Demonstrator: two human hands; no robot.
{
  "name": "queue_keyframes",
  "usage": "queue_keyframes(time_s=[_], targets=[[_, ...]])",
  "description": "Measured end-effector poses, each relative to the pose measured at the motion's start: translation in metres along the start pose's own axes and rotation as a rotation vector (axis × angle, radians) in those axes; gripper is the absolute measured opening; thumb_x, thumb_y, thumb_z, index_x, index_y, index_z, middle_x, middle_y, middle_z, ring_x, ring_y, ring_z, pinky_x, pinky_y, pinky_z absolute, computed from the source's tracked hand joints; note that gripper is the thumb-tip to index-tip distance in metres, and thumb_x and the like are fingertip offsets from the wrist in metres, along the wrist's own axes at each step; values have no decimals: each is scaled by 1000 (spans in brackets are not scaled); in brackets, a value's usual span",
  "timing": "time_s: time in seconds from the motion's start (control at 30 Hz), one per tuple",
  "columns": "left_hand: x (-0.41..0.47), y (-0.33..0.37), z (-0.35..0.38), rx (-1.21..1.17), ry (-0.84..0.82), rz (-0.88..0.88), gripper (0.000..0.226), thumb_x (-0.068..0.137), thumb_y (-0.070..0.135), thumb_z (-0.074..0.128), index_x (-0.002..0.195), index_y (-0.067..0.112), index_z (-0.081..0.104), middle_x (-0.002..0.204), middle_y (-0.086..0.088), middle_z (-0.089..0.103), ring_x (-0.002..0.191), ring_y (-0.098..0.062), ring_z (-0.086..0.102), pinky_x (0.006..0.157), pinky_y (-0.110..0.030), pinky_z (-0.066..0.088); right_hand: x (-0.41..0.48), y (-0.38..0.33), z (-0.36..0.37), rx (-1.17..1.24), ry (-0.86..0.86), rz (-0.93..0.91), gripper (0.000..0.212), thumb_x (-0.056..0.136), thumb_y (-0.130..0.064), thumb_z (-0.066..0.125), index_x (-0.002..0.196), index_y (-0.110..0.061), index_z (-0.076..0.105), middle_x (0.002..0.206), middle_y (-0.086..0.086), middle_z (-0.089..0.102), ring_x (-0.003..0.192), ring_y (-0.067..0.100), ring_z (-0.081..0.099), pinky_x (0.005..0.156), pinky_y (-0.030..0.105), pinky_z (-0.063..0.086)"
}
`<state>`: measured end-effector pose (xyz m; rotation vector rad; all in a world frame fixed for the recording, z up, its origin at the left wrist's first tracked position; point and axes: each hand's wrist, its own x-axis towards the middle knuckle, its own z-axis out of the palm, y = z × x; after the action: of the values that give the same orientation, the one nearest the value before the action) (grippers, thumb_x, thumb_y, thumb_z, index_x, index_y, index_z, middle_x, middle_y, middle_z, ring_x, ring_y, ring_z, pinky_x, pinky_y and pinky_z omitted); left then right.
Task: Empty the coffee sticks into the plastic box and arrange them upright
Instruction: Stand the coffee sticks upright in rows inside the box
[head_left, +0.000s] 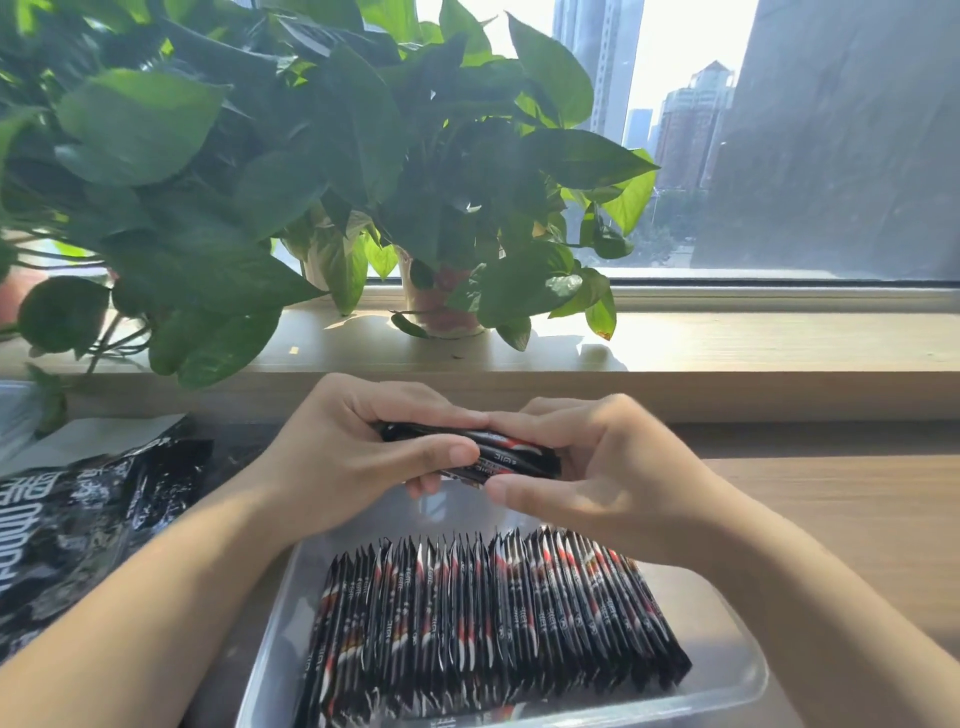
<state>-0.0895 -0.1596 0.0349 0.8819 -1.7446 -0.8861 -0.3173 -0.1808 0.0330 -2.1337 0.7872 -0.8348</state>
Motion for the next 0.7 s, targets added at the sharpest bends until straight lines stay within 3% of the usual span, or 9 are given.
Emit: queue_keyframes(time_s=[0.07, 0.23, 0.37, 0.43, 0.57, 0.7], targets=[[0, 0, 3, 14, 23, -14, 22, 80, 14, 71, 100, 14, 81, 86, -13, 73, 58, -23, 59, 56, -24, 51, 1, 3, -2, -29, 20, 11, 40, 87, -20, 77, 122, -37, 71, 89, 1, 66, 65, 21, 55, 56, 31, 44], [-3, 7, 7, 109, -29, -38, 31, 81, 18, 74, 111, 24, 77, 101, -6, 72, 71, -22, 67, 65, -27, 55, 1, 6, -9, 31, 14, 44, 38, 89, -18, 74, 122, -37, 71, 92, 2, 67, 79, 38, 59, 71, 57, 50], [-7, 14, 1, 248, -118, -62, 44, 75, 32, 87, 116, 39, 73, 110, 0, 71, 96, -20, 71, 83, -32, 57, -1, 3, -14, 37, -29, 91, 38, 90, -15, 74, 124, -32, 71, 93, 0, 67, 69, 17, 56, 69, 53, 51], [-5, 17, 0, 294, -132, -70, 44, 74, 38, 82, 116, 44, 71, 104, -1, 72, 89, -22, 71, 78, -34, 57, -1, 0, -15, 29, -38, 103, 38, 91, -16, 73, 126, -31, 70, 94, 2, 67, 68, 14, 55, 67, 50, 51], [0, 24, 2, 289, -110, -97, 36, 76, 35, 84, 108, 48, 73, 74, 0, 71, 59, -5, 58, 56, -19, 43, -1, 0, -18, 22, -37, 109, 37, 92, -16, 72, 125, -32, 70, 87, -5, 64, 67, 14, 54, 64, 43, 47], [-9, 26, 10, 153, 2, -108, 43, 68, 14, 82, 104, 38, 78, 74, 3, 74, 57, -5, 61, 57, -13, 47, -1, 1, -20, 9, -31, 112, 39, 91, -17, 73, 128, -31, 68, 87, -3, 67, 66, 10, 55, 65, 34, 46]])
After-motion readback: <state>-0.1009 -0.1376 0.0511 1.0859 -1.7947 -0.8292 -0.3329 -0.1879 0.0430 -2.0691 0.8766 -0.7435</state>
